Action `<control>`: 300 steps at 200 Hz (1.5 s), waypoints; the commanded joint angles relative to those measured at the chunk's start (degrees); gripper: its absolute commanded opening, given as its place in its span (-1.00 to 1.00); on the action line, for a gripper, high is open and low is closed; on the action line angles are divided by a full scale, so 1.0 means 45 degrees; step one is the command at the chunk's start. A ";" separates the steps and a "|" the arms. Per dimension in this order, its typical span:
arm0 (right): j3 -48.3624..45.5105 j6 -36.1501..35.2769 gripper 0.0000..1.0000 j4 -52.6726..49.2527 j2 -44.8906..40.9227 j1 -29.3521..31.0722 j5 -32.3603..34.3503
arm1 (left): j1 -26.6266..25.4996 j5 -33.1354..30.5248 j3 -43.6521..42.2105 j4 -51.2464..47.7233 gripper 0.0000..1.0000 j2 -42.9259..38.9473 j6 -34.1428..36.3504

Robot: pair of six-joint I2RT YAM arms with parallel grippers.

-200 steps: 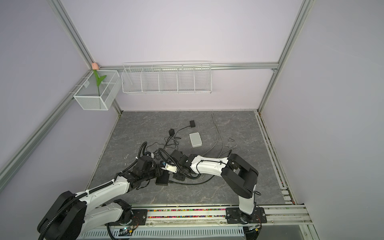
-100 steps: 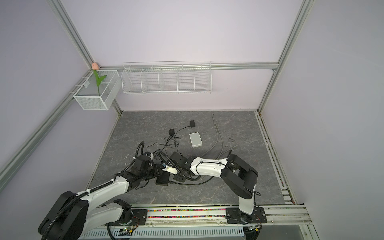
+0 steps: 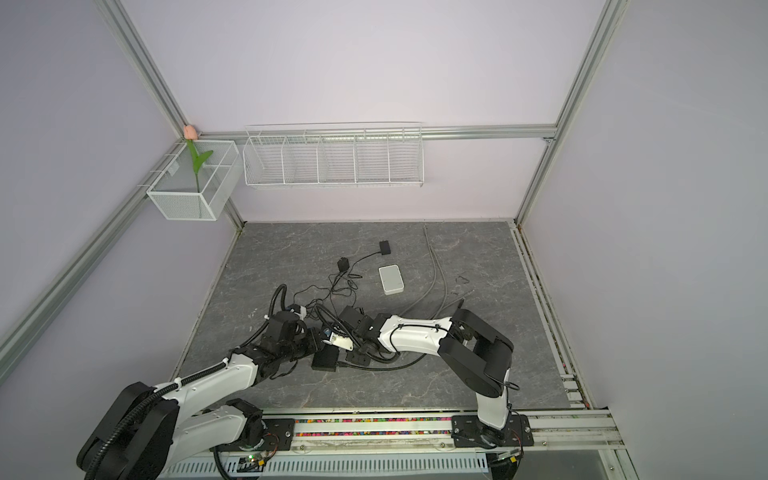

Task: Insert the plug into the switch port
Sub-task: 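Push the grey plug into the switch port while left holds the switch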

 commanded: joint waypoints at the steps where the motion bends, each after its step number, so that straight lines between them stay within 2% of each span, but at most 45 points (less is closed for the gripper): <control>1: -0.0198 0.0209 -0.87 0.0268 0.0270 0.0139 -0.0151 | 0.0013 0.0088 -0.0352 -0.0343 -0.19 0.0192 -0.0046; 79: 0.0155 0.0205 -0.87 0.0385 0.0459 0.0256 -0.0304 | 0.0033 0.0154 -0.0319 -0.0495 -0.20 0.0420 -0.0149; 143: 0.0338 0.0550 -0.87 0.0859 0.0338 0.0297 -0.0793 | 0.0013 0.1095 -0.0313 0.0267 -0.27 0.1549 -0.0242; 221: 0.0130 0.1077 -0.87 0.2533 -0.0274 0.0292 -0.1789 | -0.0065 0.1170 -0.0931 -0.0164 -0.28 0.0332 -0.0354; 261: 0.0263 0.1551 -0.87 0.2912 -0.0336 0.0277 -0.1481 | -0.0254 0.1039 -0.1210 0.0037 -0.28 0.0231 -0.0614; 300: 0.0383 0.2306 -0.87 0.3346 -0.0160 0.0300 -0.1102 | -0.1032 0.0421 -0.1232 0.0152 -0.29 0.0114 -0.1075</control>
